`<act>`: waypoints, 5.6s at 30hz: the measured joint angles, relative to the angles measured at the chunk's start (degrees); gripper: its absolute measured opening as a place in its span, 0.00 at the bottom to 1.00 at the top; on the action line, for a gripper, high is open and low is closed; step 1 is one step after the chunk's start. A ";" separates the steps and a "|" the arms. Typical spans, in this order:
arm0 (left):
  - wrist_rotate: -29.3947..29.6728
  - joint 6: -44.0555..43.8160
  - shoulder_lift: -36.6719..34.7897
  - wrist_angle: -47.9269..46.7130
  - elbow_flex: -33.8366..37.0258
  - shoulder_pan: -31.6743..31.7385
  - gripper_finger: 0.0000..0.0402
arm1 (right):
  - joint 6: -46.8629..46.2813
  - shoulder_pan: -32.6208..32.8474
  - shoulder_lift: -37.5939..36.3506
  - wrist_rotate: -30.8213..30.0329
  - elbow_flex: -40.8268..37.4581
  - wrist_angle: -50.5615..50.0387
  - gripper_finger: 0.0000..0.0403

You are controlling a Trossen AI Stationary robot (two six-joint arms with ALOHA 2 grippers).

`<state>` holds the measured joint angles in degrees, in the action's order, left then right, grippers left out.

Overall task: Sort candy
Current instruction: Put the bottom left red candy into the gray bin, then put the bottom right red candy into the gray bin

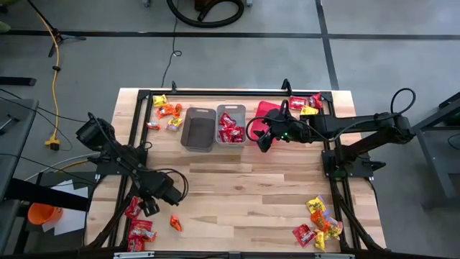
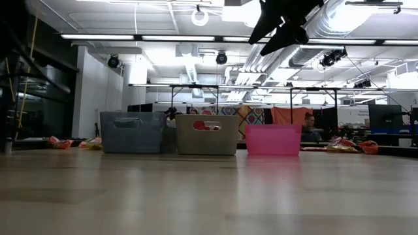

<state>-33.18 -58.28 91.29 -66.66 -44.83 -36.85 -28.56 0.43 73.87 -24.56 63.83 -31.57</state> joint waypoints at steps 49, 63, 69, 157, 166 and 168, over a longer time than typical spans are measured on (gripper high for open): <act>32.42 29.61 -16.31 67.46 -5.10 40.41 0.00 | -2.49 7.30 -18.87 -13.03 0.00 -3.70 0.65; 33.41 28.52 -9.03 68.96 -5.08 57.85 0.17 | -2.51 7.28 -19.02 -14.34 0.00 -3.61 0.65; 31.30 25.74 -9.49 69.63 -5.75 57.52 0.43 | -2.51 7.28 -19.02 -14.32 0.00 -3.70 0.65; 53.58 8.87 -36.44 51.15 5.68 11.36 0.60 | -61.46 49.21 32.08 43.00 0.05 -17.21 0.65; 53.58 8.92 -36.44 49.52 5.61 11.36 0.60 | -61.01 49.20 33.63 42.02 0.22 -16.62 0.46; 53.56 8.92 -36.44 49.07 5.61 11.38 0.60 | -60.87 49.20 33.65 41.49 0.19 -16.90 0.29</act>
<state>20.38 -49.36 54.85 -17.58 -39.22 -25.47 -89.43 49.63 107.52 16.93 64.02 -48.47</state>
